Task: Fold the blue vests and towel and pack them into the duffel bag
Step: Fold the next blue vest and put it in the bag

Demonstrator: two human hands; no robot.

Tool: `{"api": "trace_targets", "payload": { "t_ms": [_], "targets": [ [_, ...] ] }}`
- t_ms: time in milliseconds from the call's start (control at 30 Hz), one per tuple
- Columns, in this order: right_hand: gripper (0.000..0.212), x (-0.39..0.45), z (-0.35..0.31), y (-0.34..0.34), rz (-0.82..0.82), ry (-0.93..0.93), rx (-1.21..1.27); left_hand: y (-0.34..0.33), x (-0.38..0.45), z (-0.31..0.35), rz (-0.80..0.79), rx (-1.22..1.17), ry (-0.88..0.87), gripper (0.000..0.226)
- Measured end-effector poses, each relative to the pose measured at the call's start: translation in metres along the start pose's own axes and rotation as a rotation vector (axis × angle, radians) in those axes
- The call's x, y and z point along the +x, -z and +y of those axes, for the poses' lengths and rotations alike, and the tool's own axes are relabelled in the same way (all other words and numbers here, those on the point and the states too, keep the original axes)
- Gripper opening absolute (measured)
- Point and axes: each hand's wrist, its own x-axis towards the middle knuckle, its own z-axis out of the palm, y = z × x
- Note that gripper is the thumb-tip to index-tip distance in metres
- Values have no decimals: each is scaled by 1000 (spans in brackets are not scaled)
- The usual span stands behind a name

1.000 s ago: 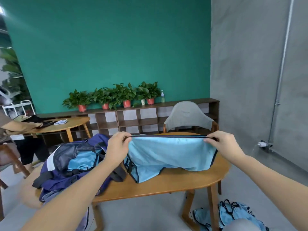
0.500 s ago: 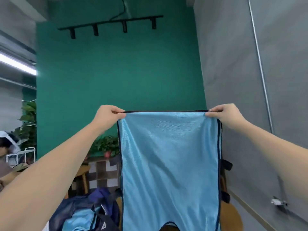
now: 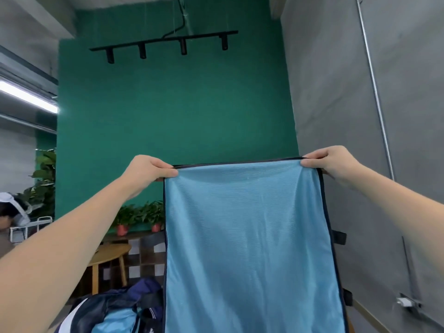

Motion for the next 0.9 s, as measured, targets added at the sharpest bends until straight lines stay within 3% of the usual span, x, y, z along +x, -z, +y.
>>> {"api": "trace_targets", "payload": {
  "t_ms": [267, 367, 500, 633, 767, 833, 900],
  "targets": [
    [22, 0, 19, -15, -22, -33, -140, -6, 1, -26, -16, 60, 41, 16],
    [23, -3, 31, -20, -17, -17, -168, -12, 0, -41, -28, 66, 32, 29],
    [24, -5, 46, -27, -83, 53, -424, -26, -4, -55, -109, 299, -6, 23],
    [13, -3, 51, -35, -232, -128, -655, -45, -7, -59, -159, 248, 200, 14],
    [10, -7, 55, -51, -304, -364, -305, -65, -7, -59, -186, -45, 444, 17],
    [13, -5, 64, -60, -277, -377, -168, -75, -6, -64, -168, -93, 457, 12],
    [8, -3, 76, -70, -258, -359, -199, -85, -4, -74, -142, -29, 398, 10]
  ]
}}
